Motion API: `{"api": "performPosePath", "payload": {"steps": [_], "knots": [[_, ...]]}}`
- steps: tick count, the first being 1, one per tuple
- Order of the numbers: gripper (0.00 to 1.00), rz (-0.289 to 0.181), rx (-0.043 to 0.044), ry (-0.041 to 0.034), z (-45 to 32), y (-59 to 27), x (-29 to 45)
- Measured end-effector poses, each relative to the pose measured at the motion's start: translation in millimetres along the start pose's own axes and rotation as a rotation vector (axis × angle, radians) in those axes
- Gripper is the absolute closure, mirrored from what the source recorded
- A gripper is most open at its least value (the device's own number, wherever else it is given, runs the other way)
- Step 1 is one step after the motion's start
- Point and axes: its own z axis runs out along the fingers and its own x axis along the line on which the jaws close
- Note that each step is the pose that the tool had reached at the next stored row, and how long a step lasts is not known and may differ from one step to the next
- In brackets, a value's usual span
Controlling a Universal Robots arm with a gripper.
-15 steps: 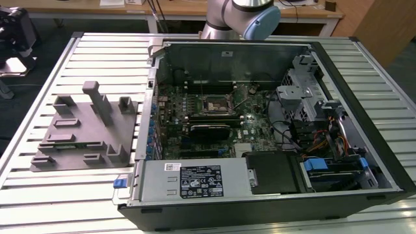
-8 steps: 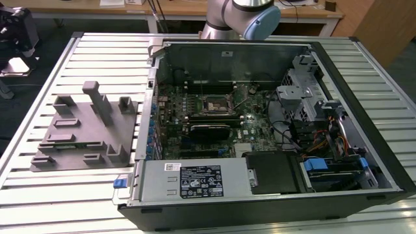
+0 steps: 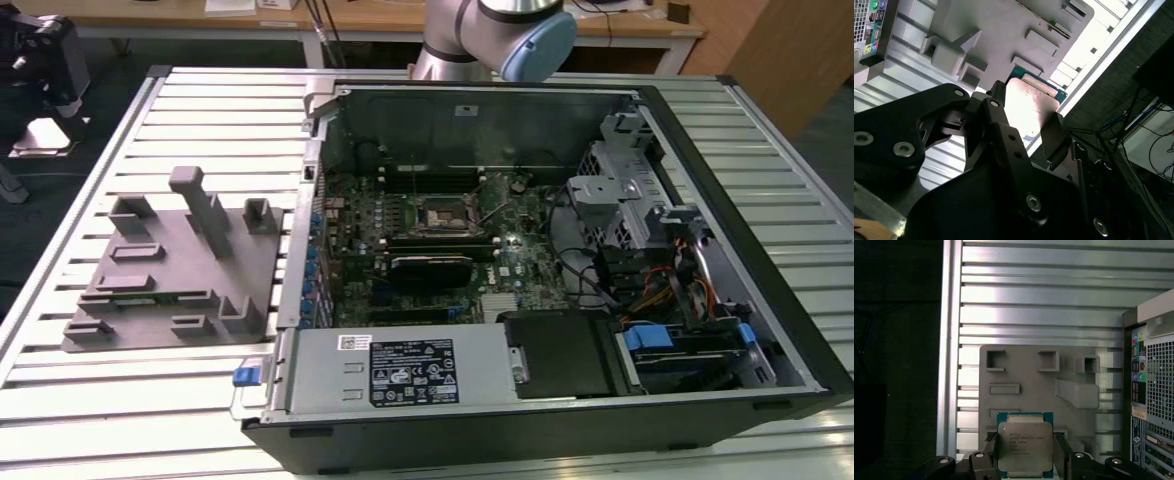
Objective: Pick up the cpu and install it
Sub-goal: 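Pick up the cpu and move it towards the insertion slot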
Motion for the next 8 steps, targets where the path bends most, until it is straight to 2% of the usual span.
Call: {"api": "performPosePath", "payload": {"steps": [8], "knots": [[0.47,0.0,0.0,0.0001,0.0,0.0,-4.2]]}}
